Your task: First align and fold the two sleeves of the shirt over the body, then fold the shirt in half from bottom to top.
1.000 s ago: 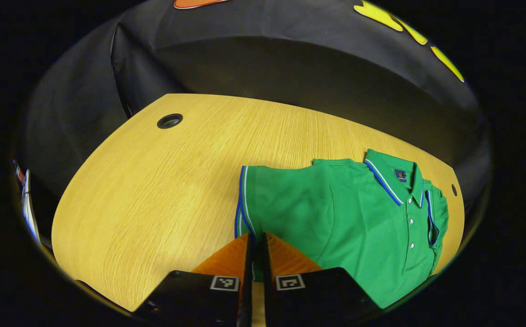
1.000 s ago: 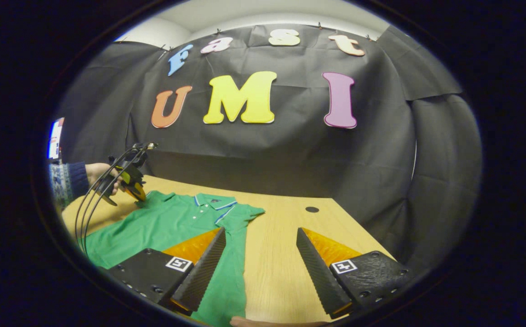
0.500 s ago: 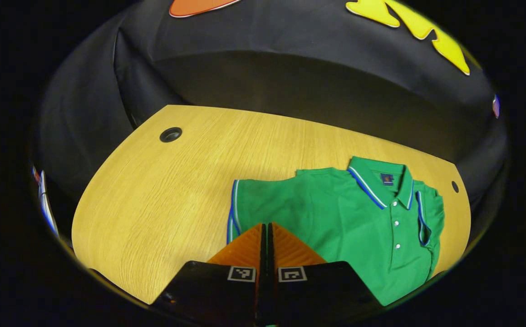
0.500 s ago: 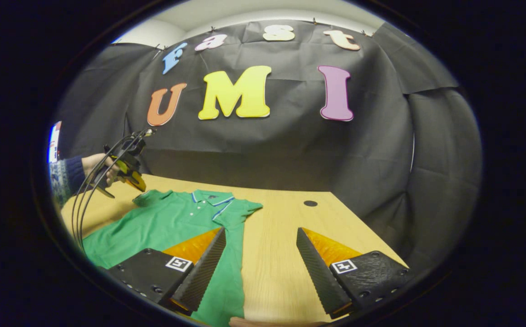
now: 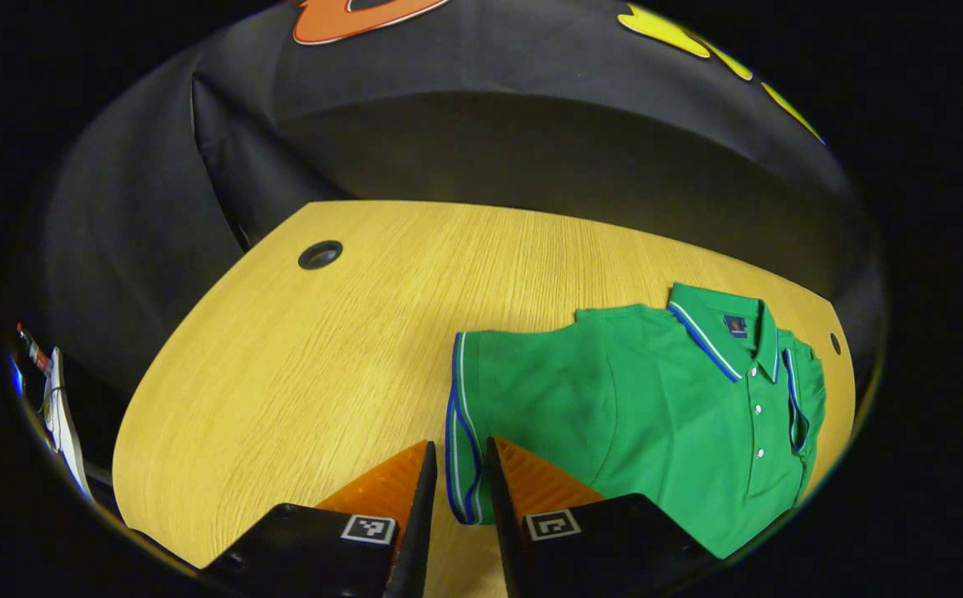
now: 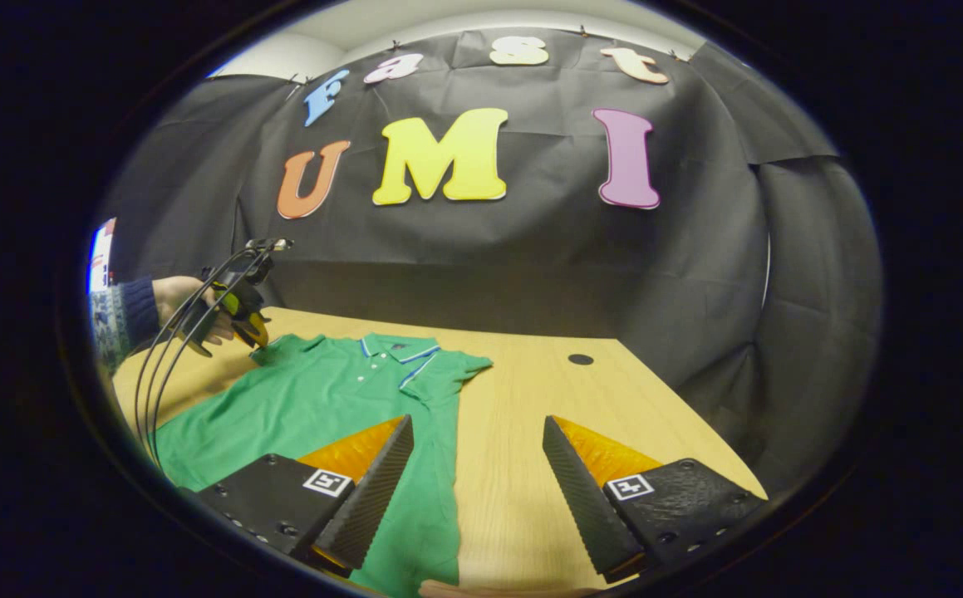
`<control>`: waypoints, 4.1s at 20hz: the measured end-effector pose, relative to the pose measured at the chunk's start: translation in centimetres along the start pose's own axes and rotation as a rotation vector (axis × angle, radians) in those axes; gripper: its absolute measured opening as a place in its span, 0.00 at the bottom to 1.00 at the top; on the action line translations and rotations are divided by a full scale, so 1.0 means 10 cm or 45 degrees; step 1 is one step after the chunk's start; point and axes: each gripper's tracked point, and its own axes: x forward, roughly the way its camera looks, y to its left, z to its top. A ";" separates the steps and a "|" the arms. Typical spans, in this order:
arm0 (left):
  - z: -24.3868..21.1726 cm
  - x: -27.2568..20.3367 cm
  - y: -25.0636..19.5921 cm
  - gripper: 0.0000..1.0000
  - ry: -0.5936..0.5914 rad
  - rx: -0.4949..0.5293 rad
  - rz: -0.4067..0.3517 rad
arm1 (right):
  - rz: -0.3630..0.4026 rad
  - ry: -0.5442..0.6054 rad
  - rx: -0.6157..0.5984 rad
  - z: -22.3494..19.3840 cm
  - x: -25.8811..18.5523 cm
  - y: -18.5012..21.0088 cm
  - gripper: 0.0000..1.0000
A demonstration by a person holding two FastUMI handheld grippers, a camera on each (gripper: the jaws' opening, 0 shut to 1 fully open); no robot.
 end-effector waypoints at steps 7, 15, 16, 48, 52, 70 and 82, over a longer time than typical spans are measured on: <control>-0.01 0.07 -0.17 0.80 0.000 -0.053 -0.128 | 0.001 0.026 -0.053 -0.08 0.05 0.08 0.95; -0.01 0.12 -0.28 0.09 0.018 -0.261 -0.269 | 0.021 0.047 -0.045 -0.12 0.07 0.17 0.98; -0.03 0.11 -0.26 0.06 0.028 -0.248 -0.253 | 0.021 0.044 -0.050 -0.11 0.06 0.17 0.96; -0.15 -2.34 -0.97 1.00 -0.703 0.177 -0.279 | -0.042 -0.047 -0.015 -0.04 -0.51 0.30 0.95; -0.74 -2.59 -0.82 1.00 -0.729 0.178 -0.328 | -0.067 -0.082 -0.068 -0.03 -0.83 0.37 0.94; -2.89 -2.06 -0.15 1.00 -0.385 0.196 -0.272 | -0.009 0.295 0.022 -1.35 -1.18 0.43 0.98; -2.99 -2.08 -0.16 0.98 -0.380 0.212 -0.302 | -0.029 0.375 0.081 -1.51 -1.19 0.37 0.99</control>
